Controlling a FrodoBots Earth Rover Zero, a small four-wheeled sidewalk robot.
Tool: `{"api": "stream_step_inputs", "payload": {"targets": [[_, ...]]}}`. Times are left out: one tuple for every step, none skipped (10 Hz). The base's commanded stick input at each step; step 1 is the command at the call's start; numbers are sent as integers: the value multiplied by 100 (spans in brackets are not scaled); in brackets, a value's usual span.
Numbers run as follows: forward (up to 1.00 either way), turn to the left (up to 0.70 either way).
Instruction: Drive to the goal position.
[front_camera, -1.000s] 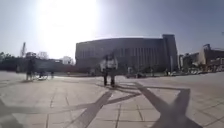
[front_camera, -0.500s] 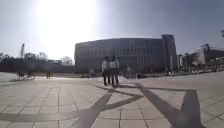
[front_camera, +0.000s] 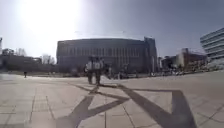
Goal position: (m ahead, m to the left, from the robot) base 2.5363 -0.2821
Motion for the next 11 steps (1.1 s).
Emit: {"api": "stream_step_inputs", "payload": {"targets": [[50,0],[50,0],[50,0],[50,0],[50,0],[50,0],[50,0],[50,0],[50,0],[50,0],[50,0]]}}
